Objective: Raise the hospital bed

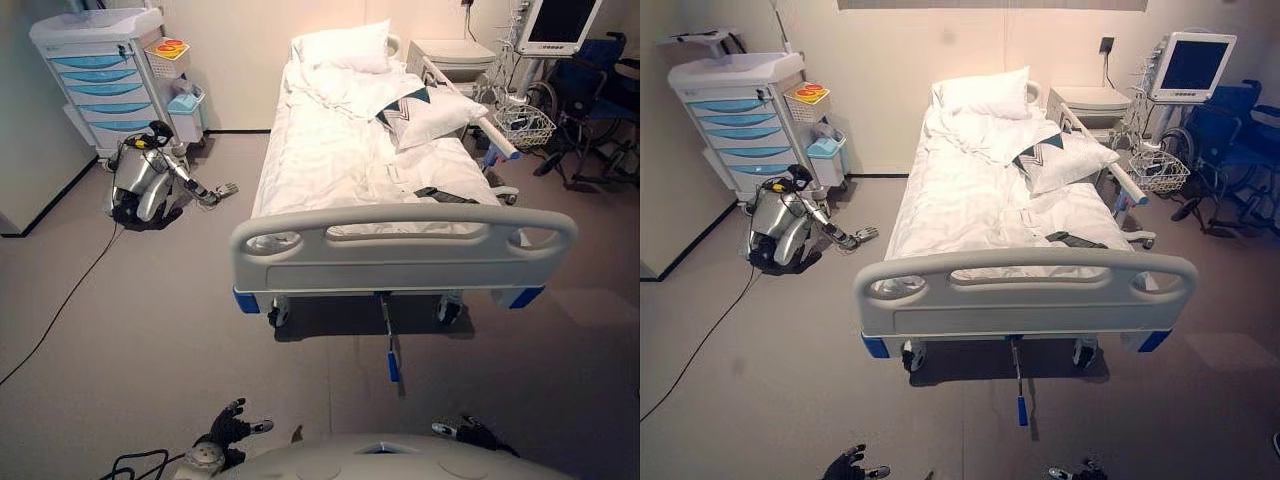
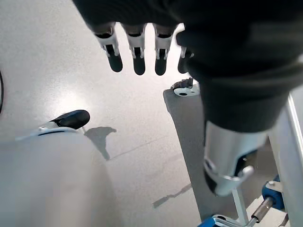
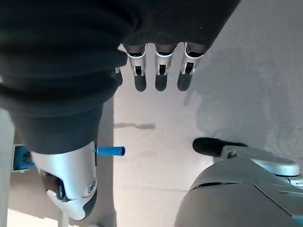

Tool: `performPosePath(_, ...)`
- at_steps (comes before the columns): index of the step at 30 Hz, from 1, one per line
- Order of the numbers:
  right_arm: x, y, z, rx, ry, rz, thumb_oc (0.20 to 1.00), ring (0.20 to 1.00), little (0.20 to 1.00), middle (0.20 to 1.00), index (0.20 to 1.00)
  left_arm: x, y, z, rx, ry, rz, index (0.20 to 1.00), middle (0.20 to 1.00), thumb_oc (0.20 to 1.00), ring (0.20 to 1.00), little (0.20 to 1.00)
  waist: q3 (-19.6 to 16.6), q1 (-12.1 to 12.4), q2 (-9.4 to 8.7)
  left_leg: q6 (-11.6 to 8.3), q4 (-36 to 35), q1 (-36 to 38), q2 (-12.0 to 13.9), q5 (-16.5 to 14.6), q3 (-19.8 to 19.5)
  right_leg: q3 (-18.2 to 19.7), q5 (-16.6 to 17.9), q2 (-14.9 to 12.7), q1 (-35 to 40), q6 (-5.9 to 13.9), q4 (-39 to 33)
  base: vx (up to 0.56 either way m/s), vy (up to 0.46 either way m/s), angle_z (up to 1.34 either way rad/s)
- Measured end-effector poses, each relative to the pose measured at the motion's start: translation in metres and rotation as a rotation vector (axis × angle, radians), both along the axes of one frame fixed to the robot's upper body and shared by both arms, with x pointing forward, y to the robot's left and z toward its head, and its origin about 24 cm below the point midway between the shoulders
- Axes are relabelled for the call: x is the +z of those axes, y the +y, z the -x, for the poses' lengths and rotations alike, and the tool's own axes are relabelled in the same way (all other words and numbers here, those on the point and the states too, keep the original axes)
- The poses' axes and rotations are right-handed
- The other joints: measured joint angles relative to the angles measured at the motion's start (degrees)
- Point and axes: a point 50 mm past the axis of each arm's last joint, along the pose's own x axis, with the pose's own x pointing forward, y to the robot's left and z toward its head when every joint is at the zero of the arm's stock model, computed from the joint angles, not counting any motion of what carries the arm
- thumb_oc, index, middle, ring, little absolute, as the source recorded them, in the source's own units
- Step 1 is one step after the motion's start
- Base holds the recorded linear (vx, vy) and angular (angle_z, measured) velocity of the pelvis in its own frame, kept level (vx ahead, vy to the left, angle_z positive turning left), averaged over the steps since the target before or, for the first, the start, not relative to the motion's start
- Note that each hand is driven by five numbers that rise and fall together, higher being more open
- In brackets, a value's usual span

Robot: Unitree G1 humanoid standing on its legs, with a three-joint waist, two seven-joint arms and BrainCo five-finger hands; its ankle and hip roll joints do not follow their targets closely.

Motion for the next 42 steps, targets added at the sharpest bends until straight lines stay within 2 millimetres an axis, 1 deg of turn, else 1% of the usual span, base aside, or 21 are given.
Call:
performPosePath(18, 0.0, 0.0, 0.002, 0.0, 0.008, -0.009, 1.0, 1.0, 1.0, 1.0, 1.0, -0.001, 0.0, 0.004, 0.007, 0.015, 0.014, 1.0, 1.0, 1.0, 1.0, 1.0, 0.8, 0.0, 0.58, -0.24, 0.0, -0.7, 0.5, -0.2, 0.1, 0.5, -0.1, 0.5, -1.0, -0.19, 0.0, 0.01, -0.004, -0.02)
performPosePath(21, 0.001, -0.001, -0.004, 0.002, -0.01, -0.007, 1.0, 1.0, 1.0, 1.0, 1.0, 0.001, -0.001, -0.004, 0.02, -0.02, 0.023, 1.0, 1.0, 1.0, 1.0, 1.0, 1.6, 0.0, 0.87, -0.23, 0.2, -1.6, 0.5, -0.2, 0.1, 0.7, -0.1, 0.5, -1.9, -0.19, 0.1, -0.04, -0.016, -0.01)
performPosePath(22, 0.003, -0.003, -0.008, 0.005, -0.026, -0.002, 1.0, 1.0, 1.0, 1.0, 1.0, 0.005, -0.002, -0.013, 0.047, -0.068, 0.043, 1.0, 1.0, 1.0, 1.0, 1.0, 2.0, 0.0, 0.98, -0.18, 0.2, -2.3, 0.5, -0.1, 0.0, 0.7, -0.1, 0.5, -2.6, -0.2, 0.1, -0.18, -0.006, -0.02)
performPosePath(23, 0.007, -0.004, -0.021, -0.011, -0.081, -0.005, 1.0, 1.0, 1.0, 1.0, 1.0, 0.014, -0.005, -0.029, 0.09, -0.158, 0.089, 1.0, 1.0, 1.0, 1.0, 1.0, 3.4, 0.0, 1.51, -0.45, 0.7, -3.8, 0.2, 0.3, 0.0, 0.7, 0.0, 0.6, -4.4, -0.23, 0.8, -0.29, -0.012, -0.02)
performPosePath(24, 0.011, -0.005, -0.031, -0.014, -0.126, -0.008, 1.0, 1.0, 1.0, 1.0, 1.0, 0.022, -0.008, -0.042, 0.097, -0.227, 0.115, 1.0, 1.0, 1.0, 1.0, 1.0, 3.6, -0.1, 1.56, -0.39, 1.2, -5.1, 0.2, 0.6, 0.0, 0.8, 0.0, 0.4, -5.7, -0.22, 1.4, -0.28, -0.013, -0.05)
performPosePath(25, 0.016, -0.006, -0.045, -0.013, -0.18, -0.009, 1.0, 1.0, 1.0, 1.0, 1.0, 0.032, -0.01, -0.058, 0.099, -0.312, 0.143, 1.0, 1.0, 1.0, 1.0, 1.0, 5.2, 0.0, 1.89, -0.19, 1.1, -6.0, 0.3, 0.8, 0.0, 0.9, 0.4, 0.5, -6.7, -0.28, 1.6, -0.31, -0.027, -0.05)
performPosePath(26, 0.027, -0.007, -0.072, -0.007, -0.27, -0.009, 1.0, 1.0, 1.0, 1.0, 1.0, 0.049, -0.014, -0.084, 0.104, -0.434, 0.187, 1.0, 1.0, 1.0, 1.0, 1.0, 7.4, 0.0, 2.47, -0.12, 2.1, -8.9, 0.0, 1.4, 0.0, 1.1, 0.6, 0.5, -10.0, -0.31, 3.0, -0.26, -0.036, -0.08)
performPosePath(27, 0.043, -0.005, -0.104, 0.017, -0.383, -0.01, 1.0, 1.0, 1.0, 1.0, 1.0, 0.076, -0.017, -0.113, 0.053, -0.583, 0.223, 1.0, 1.0, 1.0, 1.0, 1.0, 10.1, -0.1, 2.75, 0.15, 3.1, -11.5, 0.0, 1.8, 0.0, 1.4, 1.2, 0.4, -12.4, -0.75, 4.3, -0.22, -0.037, -0.08)
performPosePath(28, 0.051, -0.003, -0.119, 0.047, -0.43, -0.009, 1.0, 1.0, 1.0, 1.0, 1.0, 0.092, -0.019, -0.127, 0.002, -0.654, 0.23, 1.0, 1.0, 1.0, 1.0, 1.0, 11.7, -0.1, 2.74, 0.21, 4.1, -13.3, 0.0, 1.9, -0.1, 1.5, 1.3, 0.3, -14.2, -0.75, 5.3, -0.12, -0.026, -0.07)
performPosePath(29, 0.057, -0.002, -0.13, 0.064, -0.461, -0.01, 1.0, 1.0, 1.0, 1.0, 1.0, 0.103, -0.019, -0.137, -0.03, -0.704, 0.234, 1.0, 1.0, 1.0, 1.0, 1.0, 12.7, -0.1, 2.75, 0.24, 4.3, -14.0, 0.1, 1.9, -0.1, 1.6, 1.2, 0.4, -15.1, -0.75, 5.7, -0.14, -0.015, -0.05)
performPosePath(30, 0.07, 0.003, -0.154, 0.093, -0.526, -0.009, 1.0, 1.0, 1.0, 1.0, 1.0, 0.123, -0.019, -0.159, -0.069, -0.781, 0.23, 1.0, 1.0, 1.0, 1.0, 1.0, 14.3, -0.1, 2.76, 0.33, 4.6, -15.3, 0.1, 2.2, 0.0, 1.7, 1.2, 0.3, -17.1, -0.69, 6.3, -0.1, -0.011, -0.07)
performPosePath(31, 0.078, 0.006, -0.163, 0.121, -0.561, -0.006, 1.0, 1.0, 1.0, 1.0, 1.0, 0.133, -0.022, -0.168, -0.099, -0.814, 0.232, 1.0, 1.0, 1.0, 1.0, 1.0, 15.0, 0.0, 2.68, 0.38, 5.0, -16.3, 0.1, 2.3, 0.0, 1.9, 1.1, 0.3, -18.3, -0.71, 7.1, -0.14, -0.017, -0.12)
performPosePath(32, 0.098, 0.013, -0.187, 0.169, -0.655, -0.012, 1.0, 1.0, 1.0, 1.0, 1.0, 0.163, -0.027, -0.185, -0.214, -0.915, 0.229, 1.0, 1.0, 1.0, 1.0, 1.0, 17.1, 0.1, 2.53, 0.49, 5.0, -17.8, 0.2, 2.7, 0.3, 2.4, 1.1, 0.2, -20.4, -0.79, 8.6, -0.11, -0.018, -0.1)
performPosePath(34, 0.113, 0.019, -0.207, 0.183, -0.715, -0.015, 1.0, 1.0, 1.0, 1.0, 1.0, 0.187, -0.038, -0.197, -0.295, -0.992, 0.249, 1.0, 1.0, 1.0, 1.0, 1.0, 19.3, 0.0, 2.55, 0.48, 4.9, -18.4, 0.1, 3.2, 0.3, 2.4, 1.3, 0.3, -21.2, -0.8, 9.0, -0.11, -0.014, -0.04)
performPosePath(35, 0.117, 0.022, -0.214, 0.203, -0.719, -0.004, 1.0, 1.0, 1.0, 1.0, 1.0, 0.209, -0.051, -0.199, -0.42, -1.053, 0.261, 1.0, 1.0, 1.0, 1.0, 1.0, 20.6, 0.0, 2.42, 0.47, 4.9, -19.1, 0.2, 3.5, 0.2, 2.4, 1.2, 0.3, -22.2, -0.83, 9.6, -0.07, -0.007, 0.0)
performPosePath(37, 0.126, 0.029, -0.227, 0.212, -0.749, -0.008, 1.0, 1.0, 1.0, 1.0, 1.0, 0.24, -0.067, -0.203, -0.553, -1.155, 0.29, 1.0, 1.0, 1.0, 1.0, 1.0, 21.9, 0.2, 2.52, 0.56, 5.0, -21.3, 0.1, 3.8, 0.3, 2.6, 1.1, 0.2, -24.9, -0.93, 10.9, -0.14, -0.017, -0.02)
performPosePath(38, 0.134, 0.035, -0.234, 0.225, -0.778, -0.015, 1.0, 1.0, 1.0, 1.0, 1.0, 0.253, -0.076, -0.208, -0.586, -1.199, 0.309, 1.0, 1.0, 1.0, 1.0, 1.0, 23.2, 0.0, 2.5, 0.5, 5.0, -21.4, 0.1, 4.1, 0.3, 2.7, 1.3, 0.2, -25.5, -1.25, 11.6, -0.15, -0.031, -0.05)
performPosePath(39, 0.135, 0.038, -0.236, 0.235, -0.783, -0.018, 1.0, 1.0, 1.0, 1.0, 1.0, 0.258, -0.079, -0.208, -0.607, -1.217, 0.314, 1.0, 1.0, 1.0, 1.0, 1.0, 23.6, 0.1, 2.41, 0.5, 5.1, -21.9, 0.2, 4.1, 0.3, 2.7, 1.1, 0.2, -26.3, -1.31, 12.1, -0.1, -0.022, -0.05)
performPosePath(40, 0.144, 0.043, -0.242, 0.255, -0.822, -0.023, 1.0, 1.0, 1.0, 1.0, 1.0, 0.272, -0.086, -0.209, -0.648, -1.265, 0.328, 1.0, 1.0, 1.0, 1.0, 1.0, 24.3, 0.0, 2.12, 0.45, 5.4, -23.9, 0.2, 4.2, 0.3, 2.9, 0.8, 0.2, -28.7, -1.25, 13.2, -0.06, -0.013, -0.05)
performPosePath(41, 0.146, 0.045, -0.243, 0.257, -0.835, -0.025, 1.0, 1.0, 1.0, 1.0, 1.0, 0.279, -0.087, -0.209, -0.664, -1.29, 0.329, 1.0, 1.0, 1.0, 1.0, 1.0, 24.8, 0.0, 2.06, 0.44, 5.8, -25.1, 0.2, 4.2, 0.3, 2.9, 0.7, 0.2, -29.8, -1.35, 13.7, -0.09, -0.004, -0.02)
performPosePath(42, 0.157, 0.047, -0.25, 0.268, -0.875, -0.021, 1.0, 1.0, 1.0, 1.0, 1.0, 0.291, -0.09, -0.212, -0.69, -1.328, 0.321, 1.0, 1.0, 1.0, 1.0, 1.0, 26.3, 0.0, 1.99, 0.46, 6.5, -26.6, 0.3, 4.3, 0.2, 2.9, 0.8, 0.2, -31.5, -1.55, 14.7, -0.06, -0.004, -0.01)
